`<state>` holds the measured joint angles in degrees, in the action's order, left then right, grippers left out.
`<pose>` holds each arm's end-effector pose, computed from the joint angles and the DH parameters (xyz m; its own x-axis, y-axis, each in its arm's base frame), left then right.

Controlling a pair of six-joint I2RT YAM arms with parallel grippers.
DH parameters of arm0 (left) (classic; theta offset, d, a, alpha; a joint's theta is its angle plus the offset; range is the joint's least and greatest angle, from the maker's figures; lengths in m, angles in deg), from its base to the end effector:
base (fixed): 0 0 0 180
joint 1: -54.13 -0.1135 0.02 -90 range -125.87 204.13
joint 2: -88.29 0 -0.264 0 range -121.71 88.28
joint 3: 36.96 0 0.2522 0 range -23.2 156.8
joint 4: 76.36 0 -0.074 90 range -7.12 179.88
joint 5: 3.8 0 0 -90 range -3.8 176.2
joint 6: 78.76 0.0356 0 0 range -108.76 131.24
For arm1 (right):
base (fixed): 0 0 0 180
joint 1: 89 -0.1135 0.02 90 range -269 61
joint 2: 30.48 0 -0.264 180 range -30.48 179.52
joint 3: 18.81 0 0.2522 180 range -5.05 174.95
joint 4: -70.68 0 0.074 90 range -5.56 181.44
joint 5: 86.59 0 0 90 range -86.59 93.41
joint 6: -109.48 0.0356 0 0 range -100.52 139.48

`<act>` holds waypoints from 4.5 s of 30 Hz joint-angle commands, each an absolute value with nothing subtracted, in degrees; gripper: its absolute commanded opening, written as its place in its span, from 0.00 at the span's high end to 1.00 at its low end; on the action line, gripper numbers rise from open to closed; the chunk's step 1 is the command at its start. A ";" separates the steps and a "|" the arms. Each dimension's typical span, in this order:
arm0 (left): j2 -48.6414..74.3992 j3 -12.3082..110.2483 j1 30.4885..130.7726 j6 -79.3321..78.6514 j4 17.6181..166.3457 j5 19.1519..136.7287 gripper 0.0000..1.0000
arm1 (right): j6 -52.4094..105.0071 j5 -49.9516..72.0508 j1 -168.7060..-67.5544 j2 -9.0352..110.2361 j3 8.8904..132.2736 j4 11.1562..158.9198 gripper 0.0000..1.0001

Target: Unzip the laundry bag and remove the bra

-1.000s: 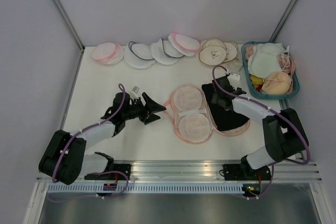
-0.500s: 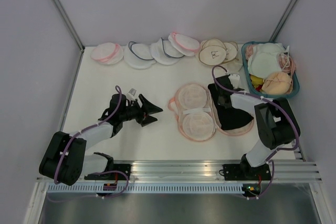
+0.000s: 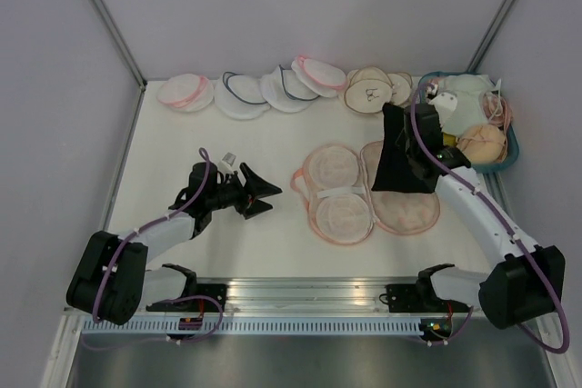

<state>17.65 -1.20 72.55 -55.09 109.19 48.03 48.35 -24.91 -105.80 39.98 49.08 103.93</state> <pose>0.2096 -0.0930 0.1684 -0.8823 -0.4651 -0.0728 -0.1207 0.3729 -0.9200 0.2625 0.0616 0.2893 -0.4357 0.3124 -0.8441 0.3702 0.9170 0.1484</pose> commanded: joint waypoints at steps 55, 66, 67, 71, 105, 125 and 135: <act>24.65 8.89 71.62 -47.48 93.92 45.07 0.10 | 47.35 -3.88 -74.84 59.98 96.94 116.70 0.09; 27.73 5.90 70.66 -45.10 96.91 44.10 0.02 | 54.11 -11.35 -85.92 27.10 43.48 112.39 0.13; 27.55 5.81 70.48 -45.10 97.00 43.67 0.02 | 54.11 -12.05 -86.36 26.13 41.90 112.65 0.13; 27.03 4.75 69.34 -45.45 97.70 41.73 0.01 | 57.52 -19.60 -87.33 26.55 41.00 120.37 0.10; 30.98 -1.84 64.15 -45.01 96.21 38.30 0.01 | 62.99 -2.84 -87.42 42.03 20.88 97.98 1.00; 32.91 2.20 63.71 -44.31 92.17 41.46 0.01 | 44.20 7.98 -106.20 20.75 33.52 108.26 1.00; 52.94 7.21 62.83 -41.23 75.04 58.50 0.01 | 37.95 0.32 -134.43 40.51 44.60 98.63 0.99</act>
